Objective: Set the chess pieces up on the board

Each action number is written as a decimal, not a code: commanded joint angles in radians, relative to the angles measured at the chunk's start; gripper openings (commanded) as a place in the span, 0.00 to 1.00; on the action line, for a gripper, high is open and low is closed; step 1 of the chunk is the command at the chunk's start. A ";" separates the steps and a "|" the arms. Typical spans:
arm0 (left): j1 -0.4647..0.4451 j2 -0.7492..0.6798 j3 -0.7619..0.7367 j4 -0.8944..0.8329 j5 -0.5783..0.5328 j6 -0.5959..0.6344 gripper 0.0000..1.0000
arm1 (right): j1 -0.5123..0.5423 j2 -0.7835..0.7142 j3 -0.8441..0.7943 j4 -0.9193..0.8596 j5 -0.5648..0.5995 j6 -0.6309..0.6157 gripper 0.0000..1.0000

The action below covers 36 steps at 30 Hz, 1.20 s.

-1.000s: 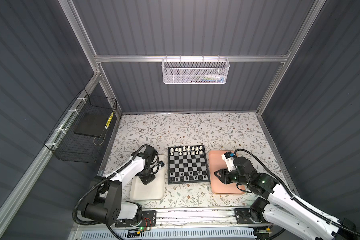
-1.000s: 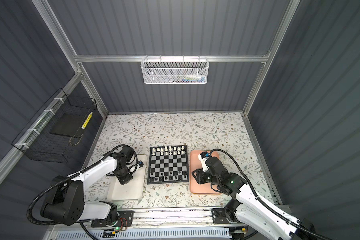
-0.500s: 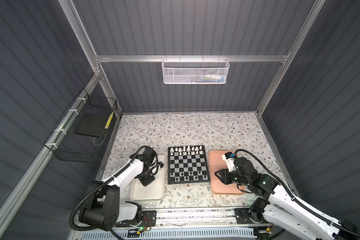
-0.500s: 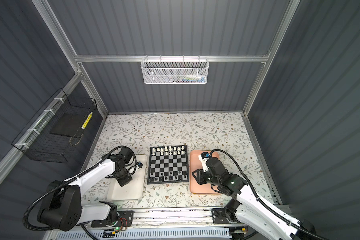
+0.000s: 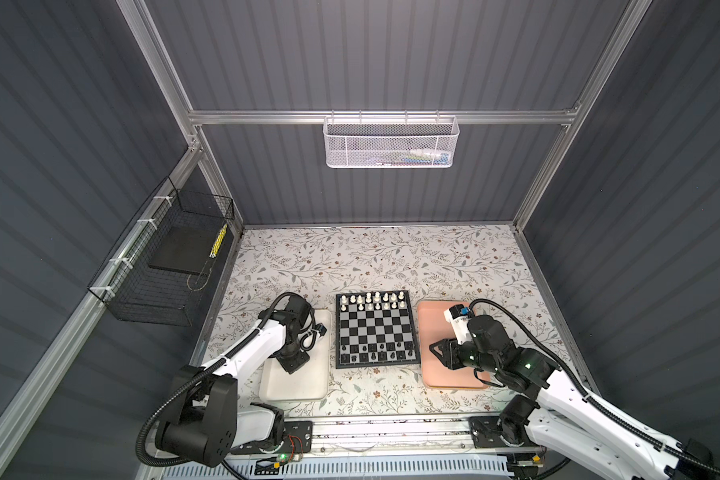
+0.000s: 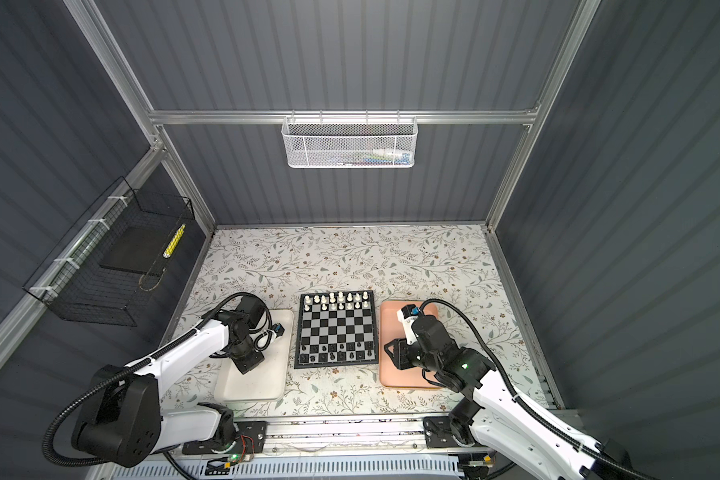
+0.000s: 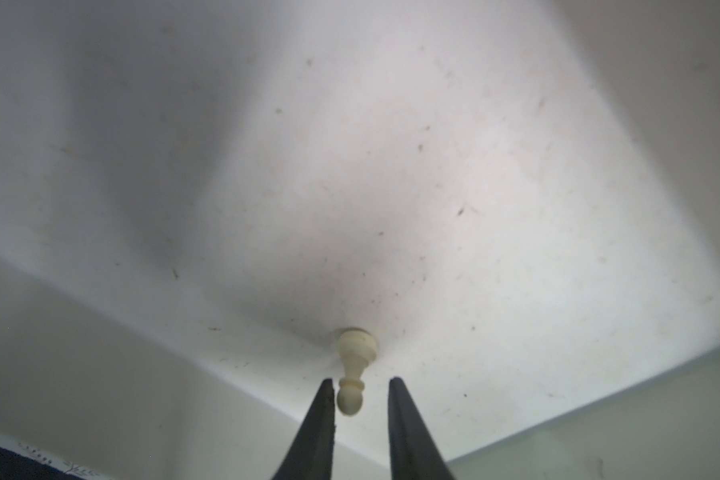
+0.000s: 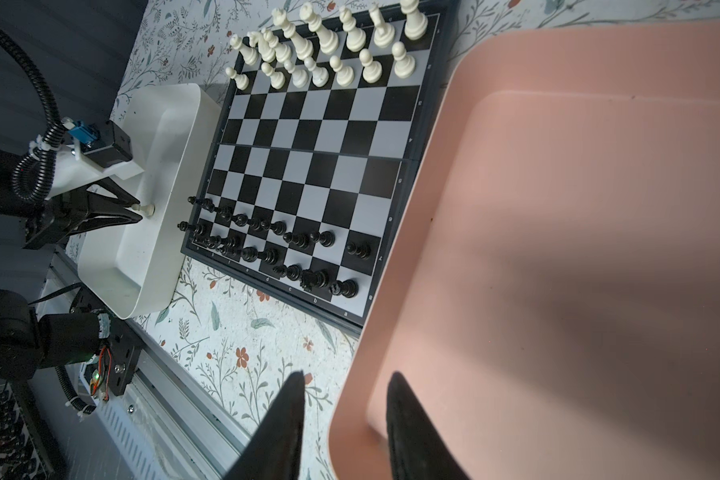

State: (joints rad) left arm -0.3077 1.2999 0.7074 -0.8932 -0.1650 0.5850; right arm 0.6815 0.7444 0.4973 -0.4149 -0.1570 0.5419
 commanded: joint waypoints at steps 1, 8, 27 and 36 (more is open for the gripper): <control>0.007 -0.012 -0.012 -0.009 0.009 -0.016 0.24 | 0.000 -0.015 -0.009 -0.008 0.005 0.005 0.36; 0.007 0.005 -0.008 -0.001 0.013 -0.017 0.21 | 0.000 -0.026 -0.007 -0.021 0.010 0.006 0.36; 0.007 0.044 0.004 0.019 0.011 -0.026 0.21 | 0.000 -0.034 -0.019 -0.015 0.011 0.010 0.37; 0.007 0.010 0.005 0.006 0.007 -0.030 0.13 | 0.000 -0.024 -0.002 -0.020 0.013 -0.001 0.37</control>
State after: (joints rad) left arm -0.3077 1.3304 0.7074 -0.8669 -0.1650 0.5640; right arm 0.6815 0.7212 0.4843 -0.4198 -0.1528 0.5453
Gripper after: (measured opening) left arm 0.131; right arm 0.367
